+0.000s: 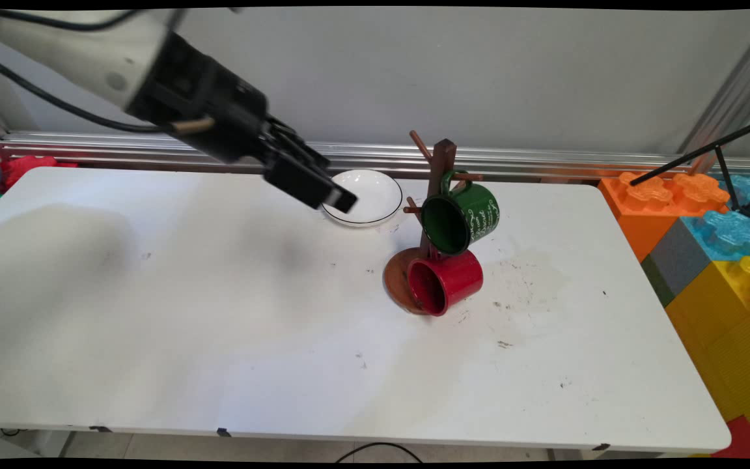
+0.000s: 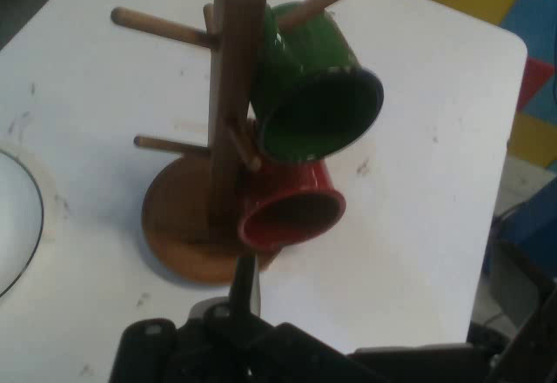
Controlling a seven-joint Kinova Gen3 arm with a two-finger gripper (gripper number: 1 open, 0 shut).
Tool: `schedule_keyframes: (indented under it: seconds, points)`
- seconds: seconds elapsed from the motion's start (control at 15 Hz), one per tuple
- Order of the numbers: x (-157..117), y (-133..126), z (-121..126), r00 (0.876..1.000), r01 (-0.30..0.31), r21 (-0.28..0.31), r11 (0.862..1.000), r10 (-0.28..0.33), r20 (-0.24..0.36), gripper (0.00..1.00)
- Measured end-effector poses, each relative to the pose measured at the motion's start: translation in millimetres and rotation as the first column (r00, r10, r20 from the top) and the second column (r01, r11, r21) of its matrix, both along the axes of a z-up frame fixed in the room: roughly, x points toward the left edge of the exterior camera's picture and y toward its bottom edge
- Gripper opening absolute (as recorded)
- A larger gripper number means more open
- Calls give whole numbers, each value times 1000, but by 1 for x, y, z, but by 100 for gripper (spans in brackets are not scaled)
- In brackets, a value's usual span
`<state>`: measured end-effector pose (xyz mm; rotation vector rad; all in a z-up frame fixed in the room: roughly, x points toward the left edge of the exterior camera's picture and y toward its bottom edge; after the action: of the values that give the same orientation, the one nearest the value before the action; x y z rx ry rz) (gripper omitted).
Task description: Pick up the green mug from the rack
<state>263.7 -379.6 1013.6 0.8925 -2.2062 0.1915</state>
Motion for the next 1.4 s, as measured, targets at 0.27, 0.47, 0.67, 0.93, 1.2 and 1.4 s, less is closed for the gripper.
schedule_keyframes:
  seconds: [0.27, 0.47, 0.67, 0.93, 1.2, 1.4]
  points:
    - [-37, -7, -21, 999, -36, 1, 999, 36, -24, 100]
    - [-58, -13, -36, 997, -67, 1, 998, 67, -50, 100]
    - [-73, -16, -50, 993, -89, 2, 996, 89, -72, 100]
    - [-89, -19, -69, 989, -108, 5, 994, 108, -101, 100]
    - [-101, -19, -87, 983, -122, 8, 993, 122, -136, 100]
    - [-107, -19, -95, 979, -126, 9, 992, 126, -159, 100]
